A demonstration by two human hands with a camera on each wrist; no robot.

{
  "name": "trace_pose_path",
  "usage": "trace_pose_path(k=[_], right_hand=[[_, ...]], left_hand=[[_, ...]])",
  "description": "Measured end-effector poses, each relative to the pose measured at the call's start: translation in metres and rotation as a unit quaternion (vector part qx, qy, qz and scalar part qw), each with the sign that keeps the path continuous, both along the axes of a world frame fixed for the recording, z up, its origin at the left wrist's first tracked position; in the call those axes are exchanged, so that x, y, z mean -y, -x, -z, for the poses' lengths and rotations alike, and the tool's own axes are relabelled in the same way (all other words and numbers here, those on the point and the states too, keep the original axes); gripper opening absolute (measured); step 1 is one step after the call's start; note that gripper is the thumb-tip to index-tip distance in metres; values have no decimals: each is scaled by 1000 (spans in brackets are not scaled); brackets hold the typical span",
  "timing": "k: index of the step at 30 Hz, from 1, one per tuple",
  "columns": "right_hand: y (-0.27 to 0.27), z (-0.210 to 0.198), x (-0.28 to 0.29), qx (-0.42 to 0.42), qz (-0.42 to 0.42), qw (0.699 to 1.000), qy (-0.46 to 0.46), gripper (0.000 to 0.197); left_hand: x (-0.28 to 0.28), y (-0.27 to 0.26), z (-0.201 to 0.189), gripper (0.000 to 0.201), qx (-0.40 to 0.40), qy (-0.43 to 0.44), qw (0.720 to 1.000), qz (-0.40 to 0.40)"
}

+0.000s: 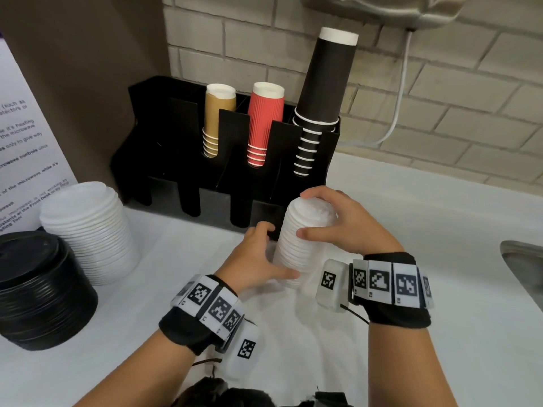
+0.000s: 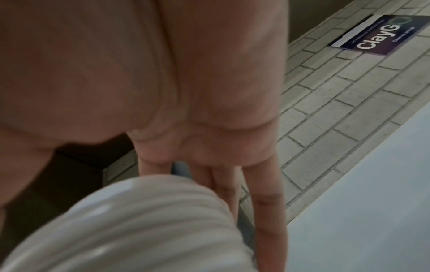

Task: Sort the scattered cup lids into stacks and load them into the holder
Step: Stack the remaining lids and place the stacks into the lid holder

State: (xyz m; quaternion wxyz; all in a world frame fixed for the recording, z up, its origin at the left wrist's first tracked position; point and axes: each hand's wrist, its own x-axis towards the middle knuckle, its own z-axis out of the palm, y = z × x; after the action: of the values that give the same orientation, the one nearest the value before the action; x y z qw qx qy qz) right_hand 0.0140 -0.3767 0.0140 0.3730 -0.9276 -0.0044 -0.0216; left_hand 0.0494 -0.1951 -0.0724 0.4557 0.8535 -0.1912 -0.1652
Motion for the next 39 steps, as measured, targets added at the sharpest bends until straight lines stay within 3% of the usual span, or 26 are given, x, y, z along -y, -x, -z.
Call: trace_pose_path(k=[5, 11, 19, 22, 24, 27, 30, 32, 39], right_hand=[[-7, -9, -2, -30, -17, 999, 40, 59], [-14, -14, -2, -78, -22, 992, 95, 74], [-11, -31, -9, -17, -2, 995, 97, 63], [-8, -48, -33, 37, -39, 997, 56, 63], [-11, -53, -59, 51, -87, 995, 14, 65], [-20, -46, -103, 60, -143, 988, -21, 64], [-28, -36, -132, 60, -160, 985, -15, 68], [-31, -33, -139, 34, -163, 986, -24, 71], [-37, -39, -154, -5, -161, 986, -48, 56]], left_hand=[[-33, -6, -2, 71, -9, 72, 995, -70], [-59, -9, -2, 48, -10, 87, 992, -85], [-80, -18, -22, 40, 23, 137, 986, -92], [-80, -20, -44, 47, 11, 231, 970, -80], [-76, -20, -57, 56, -53, 307, 949, -42], [-76, -19, -66, 63, -195, 436, 879, 18], [-86, -22, -68, 66, -271, 509, 817, -3], [-98, -24, -65, 72, -282, 517, 808, -12], [-127, -27, -58, 61, -278, 484, 829, 27]])
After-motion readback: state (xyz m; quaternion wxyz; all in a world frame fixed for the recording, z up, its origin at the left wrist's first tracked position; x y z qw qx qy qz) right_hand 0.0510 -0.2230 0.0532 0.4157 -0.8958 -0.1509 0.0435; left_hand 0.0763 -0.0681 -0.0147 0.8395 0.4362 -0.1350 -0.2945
